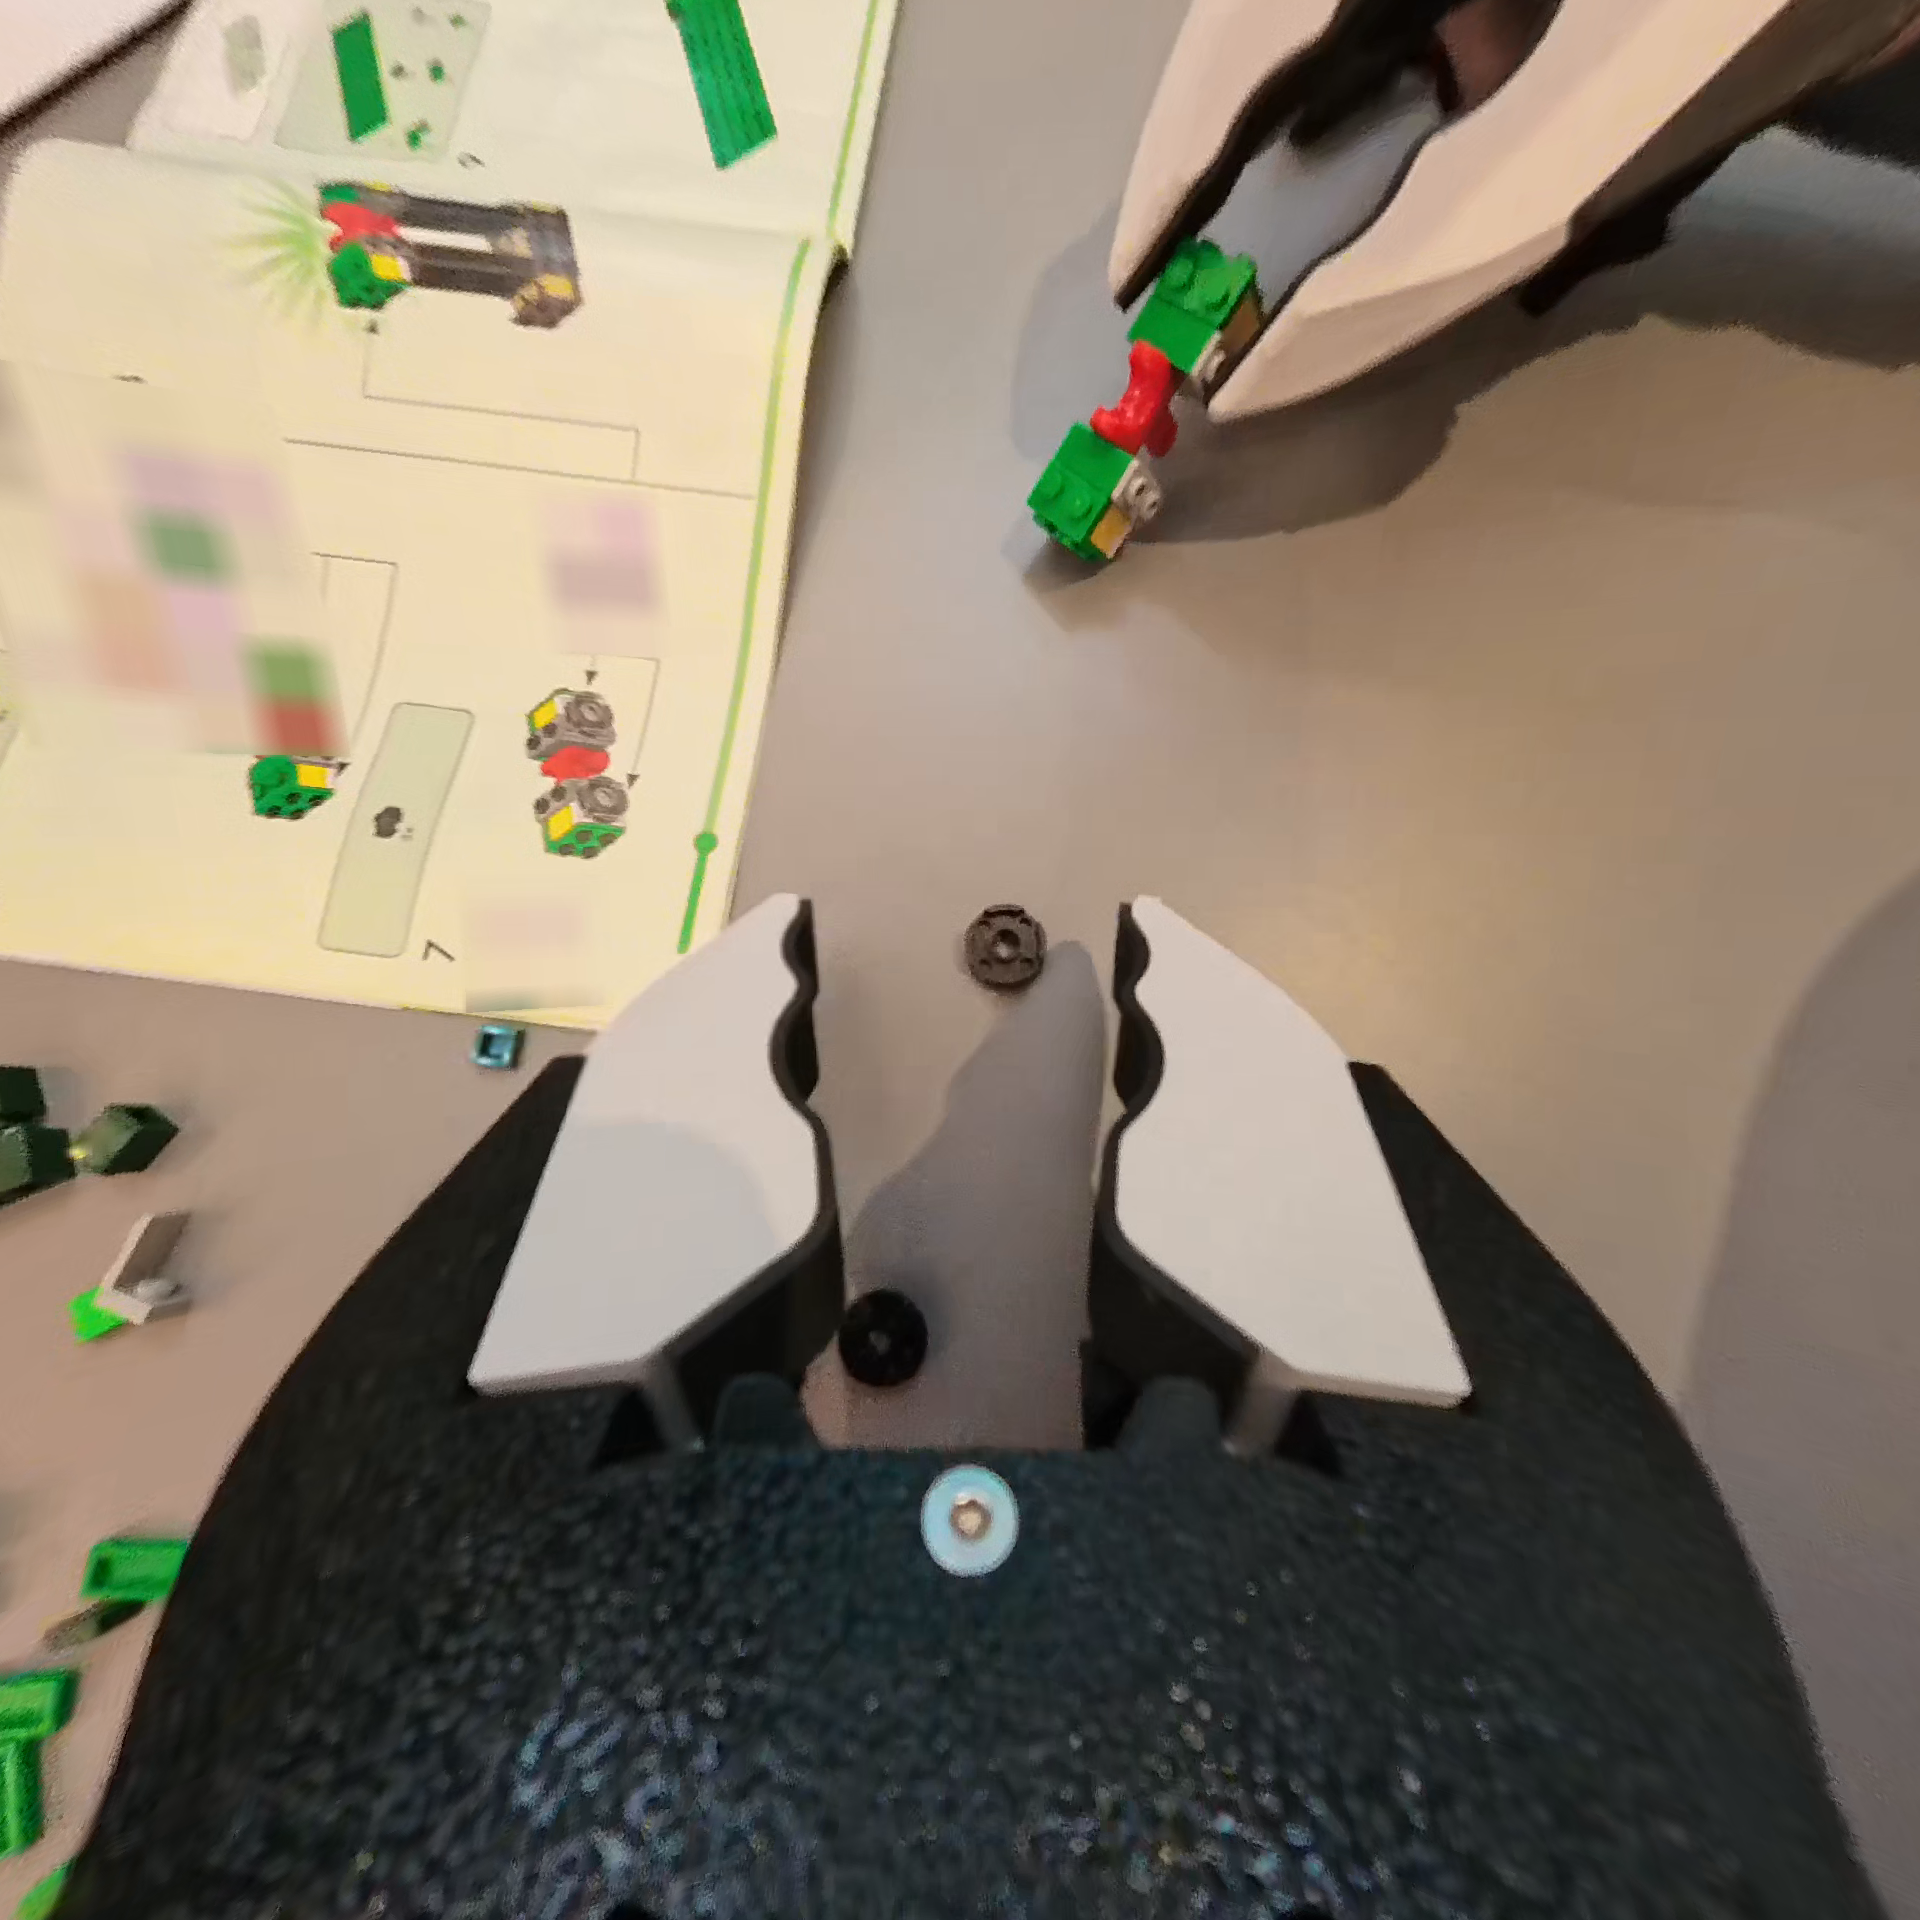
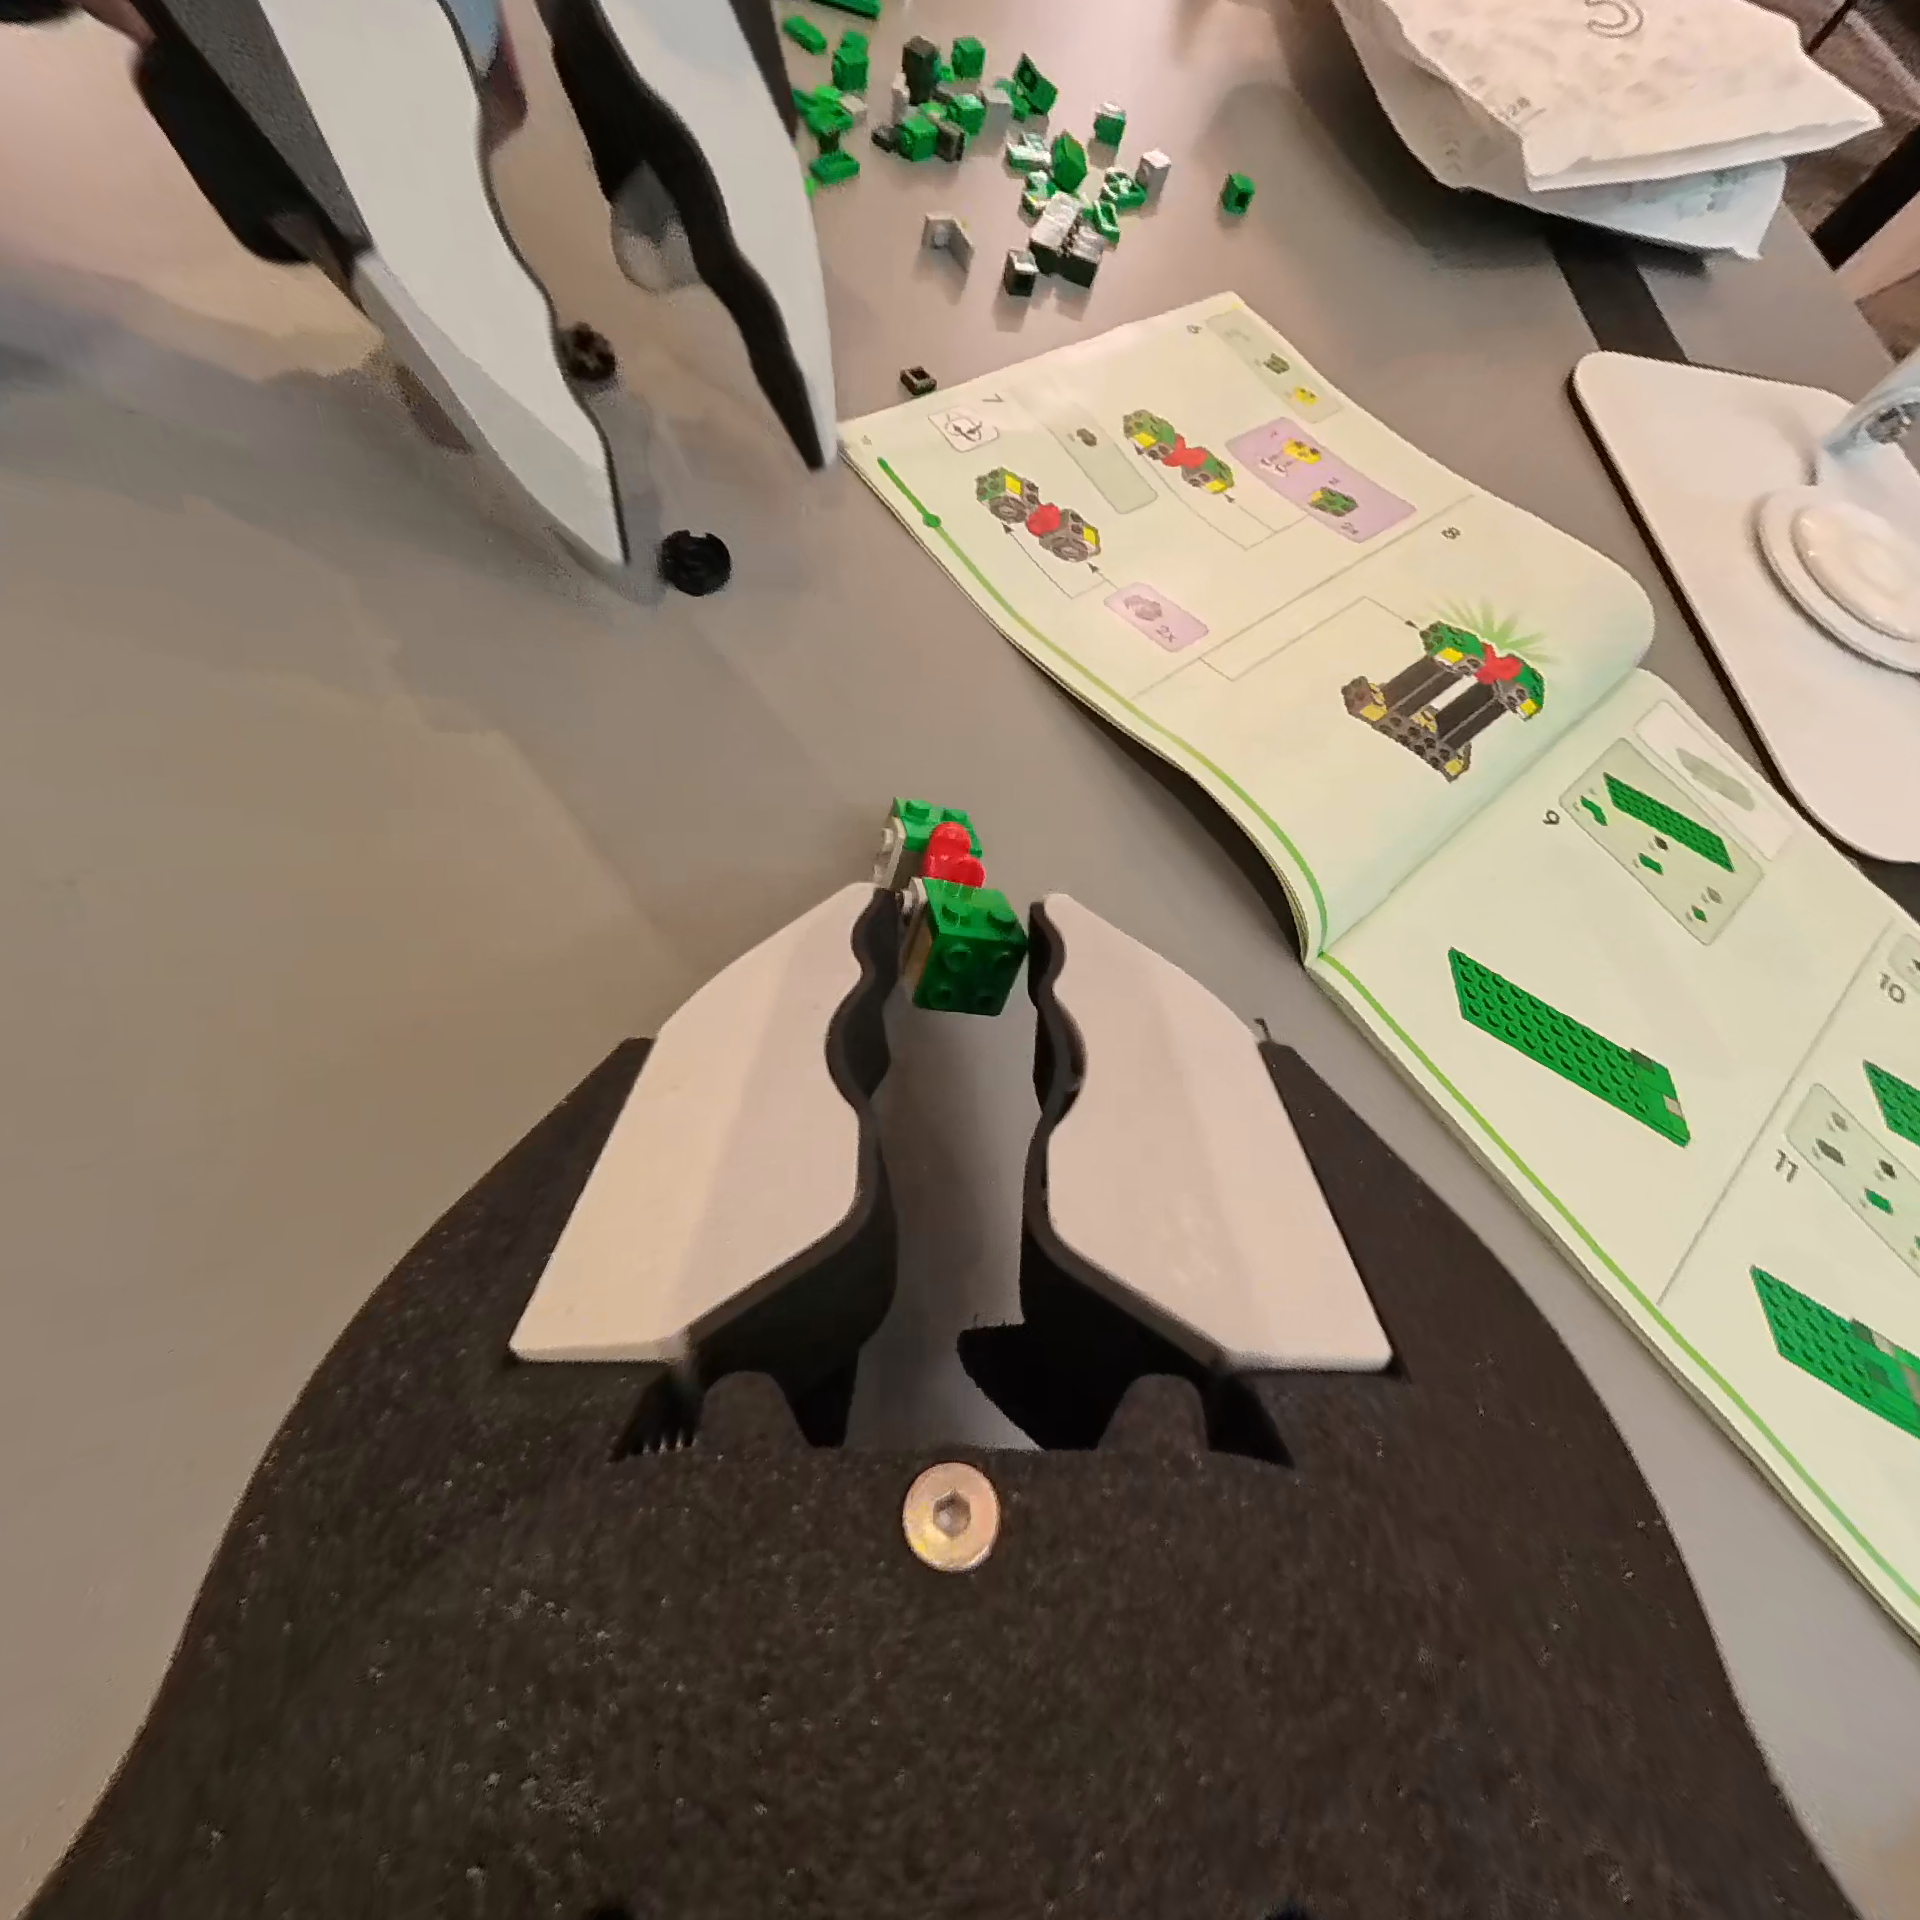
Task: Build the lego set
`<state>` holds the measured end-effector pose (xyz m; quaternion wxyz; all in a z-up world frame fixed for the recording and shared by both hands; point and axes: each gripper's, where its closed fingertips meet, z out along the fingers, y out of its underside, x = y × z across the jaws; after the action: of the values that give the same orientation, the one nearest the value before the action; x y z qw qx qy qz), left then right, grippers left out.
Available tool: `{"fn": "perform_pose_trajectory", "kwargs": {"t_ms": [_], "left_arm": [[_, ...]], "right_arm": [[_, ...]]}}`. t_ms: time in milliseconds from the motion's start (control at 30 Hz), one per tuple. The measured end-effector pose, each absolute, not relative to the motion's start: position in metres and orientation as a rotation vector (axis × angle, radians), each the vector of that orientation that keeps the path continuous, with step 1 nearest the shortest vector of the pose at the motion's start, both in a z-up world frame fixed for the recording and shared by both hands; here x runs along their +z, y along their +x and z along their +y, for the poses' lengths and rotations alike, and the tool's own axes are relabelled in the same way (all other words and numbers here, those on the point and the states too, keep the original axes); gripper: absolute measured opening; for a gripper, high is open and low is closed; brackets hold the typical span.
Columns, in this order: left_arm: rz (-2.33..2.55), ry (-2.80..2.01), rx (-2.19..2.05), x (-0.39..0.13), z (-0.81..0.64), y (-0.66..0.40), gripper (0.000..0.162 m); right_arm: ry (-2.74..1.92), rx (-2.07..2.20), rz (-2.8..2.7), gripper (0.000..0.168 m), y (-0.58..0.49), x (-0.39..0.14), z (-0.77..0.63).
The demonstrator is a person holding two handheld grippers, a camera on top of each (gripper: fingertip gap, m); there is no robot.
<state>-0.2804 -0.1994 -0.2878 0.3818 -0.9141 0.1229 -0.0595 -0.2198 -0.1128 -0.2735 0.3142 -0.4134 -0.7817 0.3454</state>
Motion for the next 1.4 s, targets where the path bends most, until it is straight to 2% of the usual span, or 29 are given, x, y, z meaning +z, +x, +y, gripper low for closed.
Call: {"fn": "perform_pose_trajectory", "kwargs": {"t_ms": [267,400,500,567,633,800,1233,1400], "left_arm": [[0.191,-2.012,0.053,-0.247,-0.191,-0.307,0.068],[0.110,-1.784,0.175,-0.227,-0.187,-0.321,0.069],[0.136,-1.726,0.275,-0.225,-0.190,-0.324,0.069],[0.207,-1.681,0.304,-0.219,-0.193,-0.316,0.057],[0.254,-1.626,0.309,-0.212,-0.196,-0.307,0.053],[0.244,-1.629,0.305,-0.214,-0.196,-0.308,0.056],[0.196,-1.589,0.196,-0.209,-0.197,-0.309,0.056],[0.185,-1.576,0.159,-0.207,-0.198,-0.309,0.056]], "right_arm": [[-1.141,0.840,-2.019,0.024,-0.218,-0.280,-0.106],[-1.172,0.806,-2.012,0.024,-0.216,-0.286,-0.102],[-1.173,0.778,-1.994,0.024,-0.216,-0.287,-0.099],[-1.166,0.766,-1.979,0.023,-0.216,-0.287,-0.097],[-1.156,0.740,-1.977,0.024,-0.215,-0.288,-0.097],[-1.096,0.717,-1.957,0.025,-0.215,-0.285,-0.099],[-1.097,1.048,-1.961,0.048,-0.207,-0.268,-0.109],[-1.179,1.101,-1.969,0.052,-0.207,-0.270,-0.107]]}}
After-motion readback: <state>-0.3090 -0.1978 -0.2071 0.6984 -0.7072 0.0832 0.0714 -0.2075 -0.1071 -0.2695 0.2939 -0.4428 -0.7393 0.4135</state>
